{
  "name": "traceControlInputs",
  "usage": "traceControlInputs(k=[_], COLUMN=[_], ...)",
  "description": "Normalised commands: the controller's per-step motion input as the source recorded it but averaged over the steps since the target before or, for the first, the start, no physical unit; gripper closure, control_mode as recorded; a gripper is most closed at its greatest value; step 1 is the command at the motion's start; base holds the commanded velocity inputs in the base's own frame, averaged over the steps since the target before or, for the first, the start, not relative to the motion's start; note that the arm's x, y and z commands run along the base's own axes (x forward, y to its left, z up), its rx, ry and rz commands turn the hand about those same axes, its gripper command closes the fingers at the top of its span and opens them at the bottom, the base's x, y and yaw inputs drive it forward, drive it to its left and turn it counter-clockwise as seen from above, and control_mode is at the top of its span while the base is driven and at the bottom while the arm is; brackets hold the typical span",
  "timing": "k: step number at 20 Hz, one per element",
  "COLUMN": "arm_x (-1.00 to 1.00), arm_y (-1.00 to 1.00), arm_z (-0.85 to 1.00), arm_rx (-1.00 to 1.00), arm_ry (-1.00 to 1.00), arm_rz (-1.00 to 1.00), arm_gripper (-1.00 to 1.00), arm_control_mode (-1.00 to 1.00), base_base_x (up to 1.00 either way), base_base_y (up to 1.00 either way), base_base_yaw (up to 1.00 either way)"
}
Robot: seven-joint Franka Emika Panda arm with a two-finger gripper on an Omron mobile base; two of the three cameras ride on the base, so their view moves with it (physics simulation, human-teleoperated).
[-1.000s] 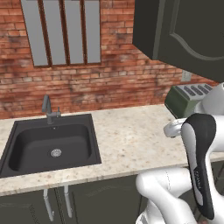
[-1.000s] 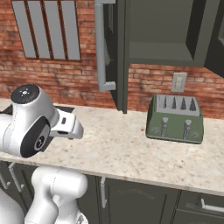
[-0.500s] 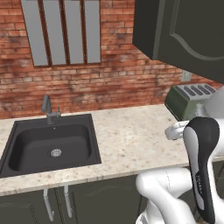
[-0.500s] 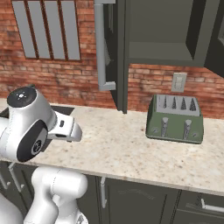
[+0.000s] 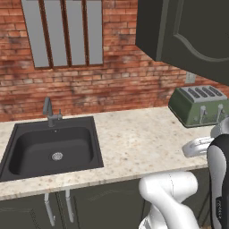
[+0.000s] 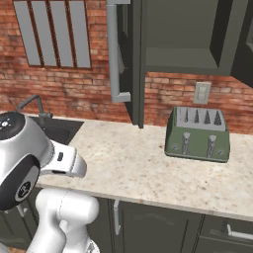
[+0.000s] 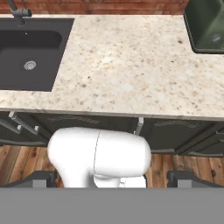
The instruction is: Close all open cabinet doors.
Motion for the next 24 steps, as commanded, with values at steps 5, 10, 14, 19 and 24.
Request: traceControlInputs(k=[5, 10, 14, 19, 24], arm_x=[-0.16, 0.03, 0.24, 0.23, 0.08], arm_y=[0.0, 0.0, 0.0, 0.0, 0.0], arm_z=[0.0, 0.0, 0.0, 0.0, 0.0], arm_rx=[0.0, 0.0, 0.0, 0.0, 0.0], arm_ry=[0.0, 0.0, 0.0, 0.0, 0.0], arm_rz=[0.0, 0.0, 0.0, 0.0, 0.0], arm_gripper=[-1.0, -1.0, -1.0, -1.0, -1.0], arm_control_mode=[-1.0, -1.0, -1.0, -1.0, -1.0], base_base_x=[0.0, 0.0, 0.0, 0.0, 0.0], base_base_y=[0.0, 0.0, 0.0, 0.0, 0.0], base_base_yaw=[0.0, 0.0, 0.0, 0.0, 0.0])
